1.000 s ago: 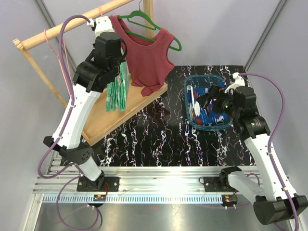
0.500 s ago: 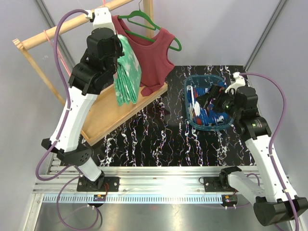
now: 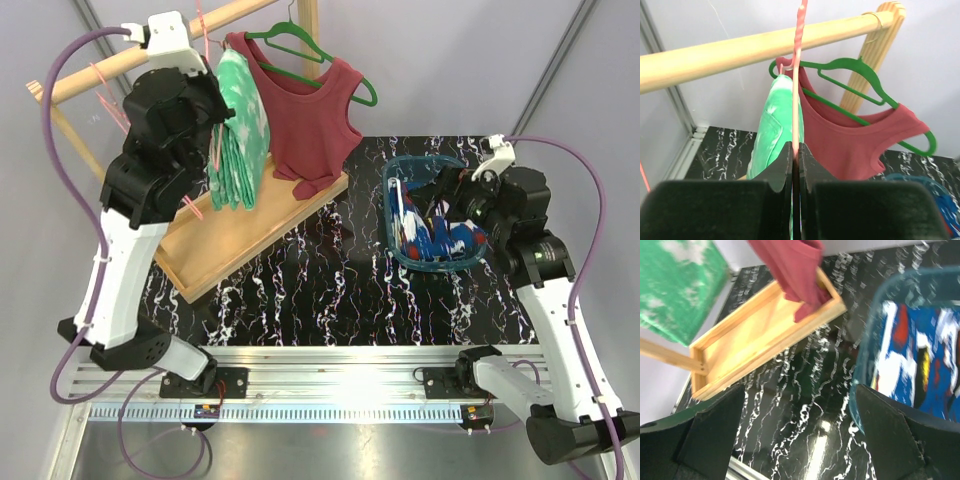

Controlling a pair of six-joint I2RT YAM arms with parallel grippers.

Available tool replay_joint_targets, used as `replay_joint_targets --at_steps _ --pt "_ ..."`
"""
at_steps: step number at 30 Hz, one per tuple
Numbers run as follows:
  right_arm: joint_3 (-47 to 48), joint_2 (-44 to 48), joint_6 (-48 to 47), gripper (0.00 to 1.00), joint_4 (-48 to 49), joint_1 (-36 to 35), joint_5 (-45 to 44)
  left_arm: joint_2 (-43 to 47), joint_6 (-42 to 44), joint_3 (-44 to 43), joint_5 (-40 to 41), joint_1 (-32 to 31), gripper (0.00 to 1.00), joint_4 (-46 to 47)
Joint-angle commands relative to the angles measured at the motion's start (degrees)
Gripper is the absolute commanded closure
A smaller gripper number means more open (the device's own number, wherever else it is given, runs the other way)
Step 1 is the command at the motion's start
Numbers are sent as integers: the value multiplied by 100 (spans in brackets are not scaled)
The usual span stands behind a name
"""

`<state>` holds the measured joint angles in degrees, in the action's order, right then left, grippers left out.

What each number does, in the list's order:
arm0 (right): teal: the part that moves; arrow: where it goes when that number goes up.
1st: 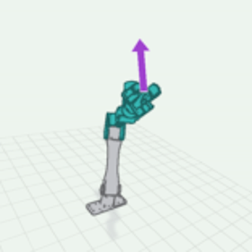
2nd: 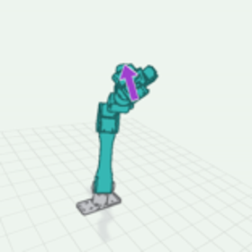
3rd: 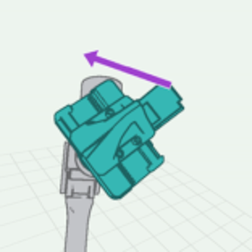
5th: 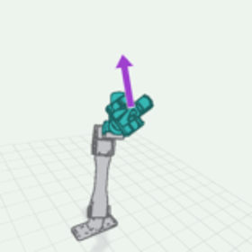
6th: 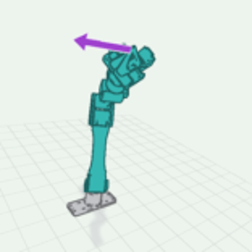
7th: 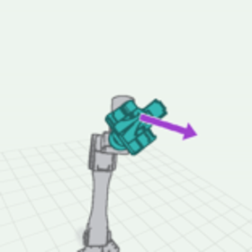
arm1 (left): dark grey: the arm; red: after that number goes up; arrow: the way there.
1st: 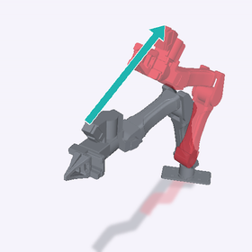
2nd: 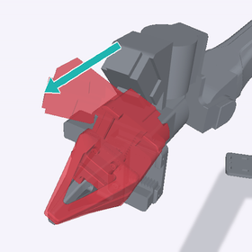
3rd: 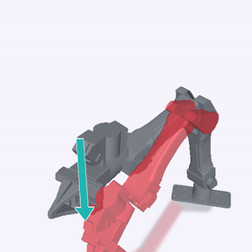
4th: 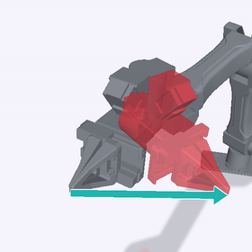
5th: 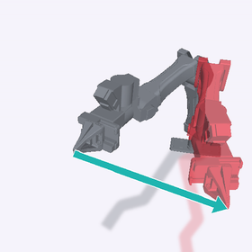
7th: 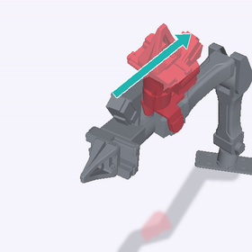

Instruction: Remove the trousers from the hanger

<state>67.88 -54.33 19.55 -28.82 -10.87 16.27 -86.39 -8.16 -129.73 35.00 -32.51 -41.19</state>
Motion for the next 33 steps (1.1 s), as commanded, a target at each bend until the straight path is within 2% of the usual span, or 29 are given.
replay_joint_targets --at_steps 1,2,4,6,7,9,11,14,15,18,22,25,29,33 --pt "611 -130 -408 1 201 -64 779 675 -308 210 -424 -79 100 1113" --pt "726 -314 -478 1 149 -125 998 972 -422 377 -416 -193 100 1157" --pt "1111 -543 -854 1 -132 -800 721 1255 -484 957 -415 -395 100 1376" --pt "1411 -956 -1459 1 -560 -1485 -165 1633 -467 1448 -127 -843 100 1596" --pt "1700 -1218 -1611 1 -677 -2071 -473 1756 -467 1642 14 -1010 100 1657" --pt "1913 -1378 -1813 1 -800 -2488 -1072 2046 -458 1976 278 -1423 100 1956" --pt "1896 -1362 -1814 1 -600 -3103 -1719 2257 -554 2425 593 -1739 100 2184" --pt "1432 -1116 -1710 2 242 -3927 -2581 2486 -782 3021 876 -2100 100 2614" --pt "1265 -1046 -1605 5 811 -4053 -2733 2617 -844 3163 972 -2206 100 2764" --pt "667 -896 -1437 9 1691 -4528 -3217 2741 -976 3516 1403 -2619 100 3169" --pt "183 -895 -1550 11 2537 -5178 -3858 2610 -994 3490 2035 -3085 100 3301" --pt "182 -1131 -1822 11 3064 -5486 -4202 2470 -959 3499 2598 -3436 100 3529" --pt "261 -1414 -2227 16 3496 -5724 -4842 2320 -494 3569 3510 -4059 100 4397" --pt "314 -1528 -2411 17 3900 -5794 -4949 2109 -300 3411 3689 -4333 100 4690"
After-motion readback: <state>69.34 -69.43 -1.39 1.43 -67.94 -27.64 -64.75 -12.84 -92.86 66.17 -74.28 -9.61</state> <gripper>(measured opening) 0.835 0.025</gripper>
